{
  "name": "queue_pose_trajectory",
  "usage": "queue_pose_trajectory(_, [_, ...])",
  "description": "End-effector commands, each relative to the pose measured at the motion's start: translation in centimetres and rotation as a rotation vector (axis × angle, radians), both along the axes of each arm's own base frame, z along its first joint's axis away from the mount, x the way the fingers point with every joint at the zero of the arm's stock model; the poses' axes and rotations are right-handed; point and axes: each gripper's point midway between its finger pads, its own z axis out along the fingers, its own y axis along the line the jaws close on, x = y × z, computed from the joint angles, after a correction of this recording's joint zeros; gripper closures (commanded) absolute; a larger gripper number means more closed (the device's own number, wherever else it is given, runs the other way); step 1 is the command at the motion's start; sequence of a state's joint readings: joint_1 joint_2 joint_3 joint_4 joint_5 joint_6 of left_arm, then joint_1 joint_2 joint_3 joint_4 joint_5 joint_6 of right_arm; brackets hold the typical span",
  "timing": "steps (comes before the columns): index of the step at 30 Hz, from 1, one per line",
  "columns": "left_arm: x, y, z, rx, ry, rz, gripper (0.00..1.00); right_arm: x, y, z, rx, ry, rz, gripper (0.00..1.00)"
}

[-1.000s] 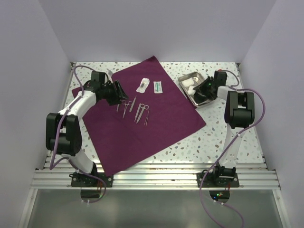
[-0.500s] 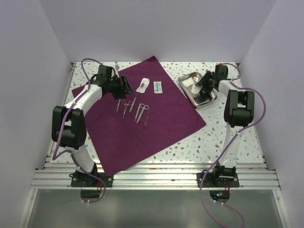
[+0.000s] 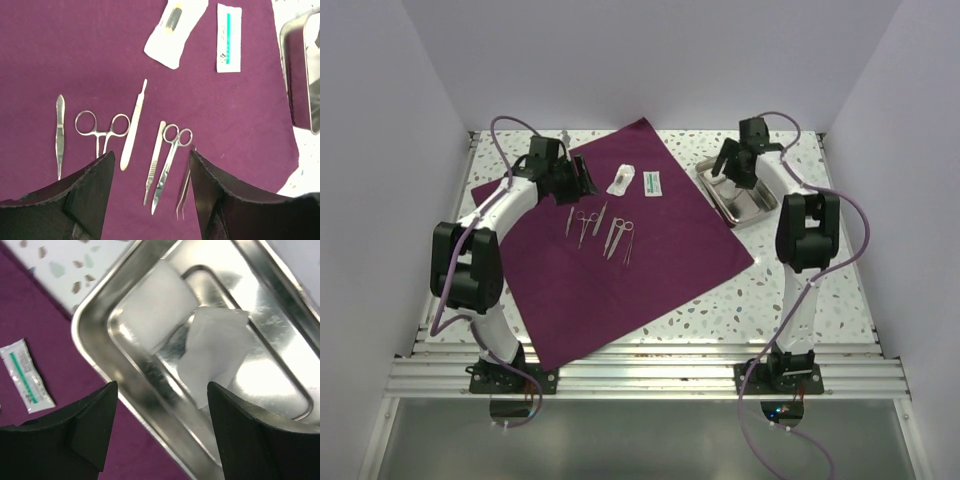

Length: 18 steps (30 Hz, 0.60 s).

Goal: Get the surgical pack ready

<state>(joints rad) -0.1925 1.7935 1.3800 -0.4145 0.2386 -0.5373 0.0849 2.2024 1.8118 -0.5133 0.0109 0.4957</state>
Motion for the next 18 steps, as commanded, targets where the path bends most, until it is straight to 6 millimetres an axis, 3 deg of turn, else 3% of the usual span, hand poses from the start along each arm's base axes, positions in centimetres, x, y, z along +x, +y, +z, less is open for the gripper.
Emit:
queue_pose_trajectory(1, [2.4,0.4,1.1,0.051,-0.112,0.002,0.35,0.2,1.5,7.6,-0.113,-0.137,0.050,0.24])
queue_pose_trajectory(5, [3.4,0.5,1.0,0.060,-0.140,0.008,0.36,1.3,7.8,8.2,-0.065,-0.198,0.154,0.30])
queue_pose_trajectory(6, [3.5,0.5,1.0,0.062,-0.145,0.008,0.36,1.6,8.7,7.4,-0.088,-0.193,0.169,0.29])
queue_pose_trajectory(8, [3.8,0.6,1.2,0.077,-0.161,0.016,0.36,2.1,10.9,8.2,-0.127,-0.232,0.202,0.28])
queue_pose_trajectory(12, [3.3,1.3,2.3,0.138,-0.199,0.015,0.36,2.8,14.2,7.3,-0.142,-0.247,0.270,0.25])
queue_pose_trajectory(13, [3.1,1.6,2.3,0.150,-0.200,0.021,0.36,2.7,14.6,5.2,-0.158,-0.200,0.284,0.24])
queue_pose_trajectory(14, [2.6,1.9,2.0,0.160,-0.190,0.021,0.35,3.1,15.6,5.9,-0.156,-0.218,0.302,0.21])
queue_pose_trajectory(16, [1.9,2.3,2.4,0.170,-0.196,0.029,0.35,3.4,16.4,4.8,-0.173,-0.199,0.319,0.11])
queue_pose_trajectory(18, [0.8,2.6,2.4,0.172,-0.193,0.032,0.35,3.2,17.6,4.3,-0.199,-0.199,0.354,0.07])
